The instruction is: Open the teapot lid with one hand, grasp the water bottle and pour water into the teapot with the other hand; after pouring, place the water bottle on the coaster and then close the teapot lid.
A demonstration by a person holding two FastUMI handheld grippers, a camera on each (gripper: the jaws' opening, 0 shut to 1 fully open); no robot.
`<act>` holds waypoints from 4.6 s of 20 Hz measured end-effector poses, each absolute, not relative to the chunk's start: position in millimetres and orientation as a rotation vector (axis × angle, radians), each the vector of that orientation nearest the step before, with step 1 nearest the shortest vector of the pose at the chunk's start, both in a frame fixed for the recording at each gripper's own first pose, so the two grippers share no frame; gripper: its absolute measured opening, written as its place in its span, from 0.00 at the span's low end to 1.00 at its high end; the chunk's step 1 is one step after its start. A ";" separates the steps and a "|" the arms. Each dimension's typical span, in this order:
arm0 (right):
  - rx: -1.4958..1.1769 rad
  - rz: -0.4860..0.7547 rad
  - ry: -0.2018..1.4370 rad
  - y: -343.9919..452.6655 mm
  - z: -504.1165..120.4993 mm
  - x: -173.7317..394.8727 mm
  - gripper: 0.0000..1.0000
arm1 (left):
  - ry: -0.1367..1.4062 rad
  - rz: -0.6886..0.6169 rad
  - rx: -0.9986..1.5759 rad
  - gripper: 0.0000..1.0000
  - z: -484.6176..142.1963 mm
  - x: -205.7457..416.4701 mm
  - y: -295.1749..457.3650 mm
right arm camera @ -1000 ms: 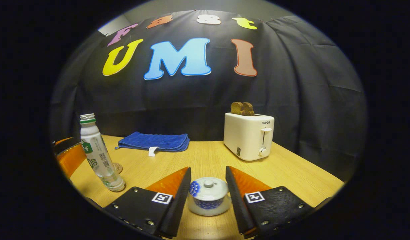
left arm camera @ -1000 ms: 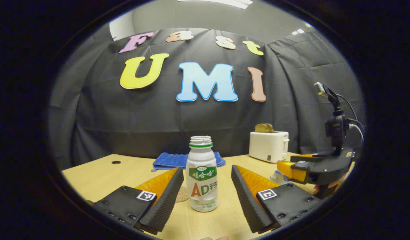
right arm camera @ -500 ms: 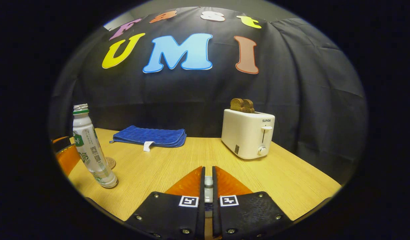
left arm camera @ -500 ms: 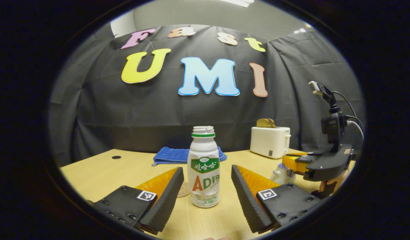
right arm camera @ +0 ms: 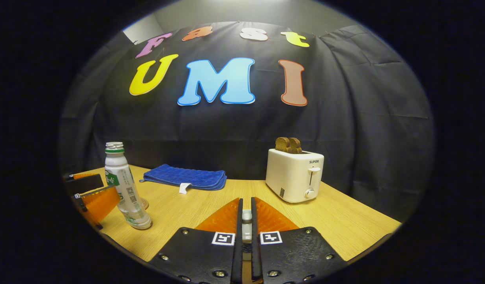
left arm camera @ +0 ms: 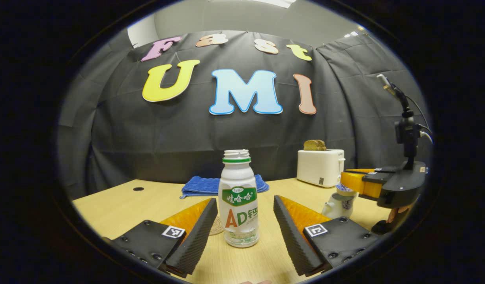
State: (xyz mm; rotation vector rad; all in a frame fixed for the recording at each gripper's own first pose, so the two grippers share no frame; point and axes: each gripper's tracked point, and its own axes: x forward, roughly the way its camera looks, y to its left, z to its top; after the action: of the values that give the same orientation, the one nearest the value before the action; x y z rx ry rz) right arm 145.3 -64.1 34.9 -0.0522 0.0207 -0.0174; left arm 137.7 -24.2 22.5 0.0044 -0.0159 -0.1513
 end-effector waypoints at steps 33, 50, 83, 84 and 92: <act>0.040 0.003 -0.016 -80.1 11.7 -59.8 0.08 | -0.010 -0.274 0.639 0.78 11.3 188.3 -113.8; 0.061 -0.030 -0.088 -108.7 23.8 -82.2 0.09 | -0.046 -0.340 1.098 0.80 -11.2 205.7 -167.0; 0.087 -0.049 -0.097 -116.1 20.6 -84.4 0.08 | -0.131 -0.351 1.692 0.80 -4.0 214.6 -180.0; 0.087 -0.054 -0.097 -117.7 21.2 -84.0 0.08 | -0.130 -0.350 1.700 0.80 -3.2 214.8 -179.2; 0.091 -0.064 -0.104 -119.2 22.4 -87.2 0.08 | -0.146 -0.356 1.754 0.70 -0.8 212.3 -187.2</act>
State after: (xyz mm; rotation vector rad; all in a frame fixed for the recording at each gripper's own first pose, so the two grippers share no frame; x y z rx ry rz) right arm -87.2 -119.2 22.4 0.0914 -0.1038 -0.0637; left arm 212.3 -187.2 -0.8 1.7541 -0.1463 -0.3561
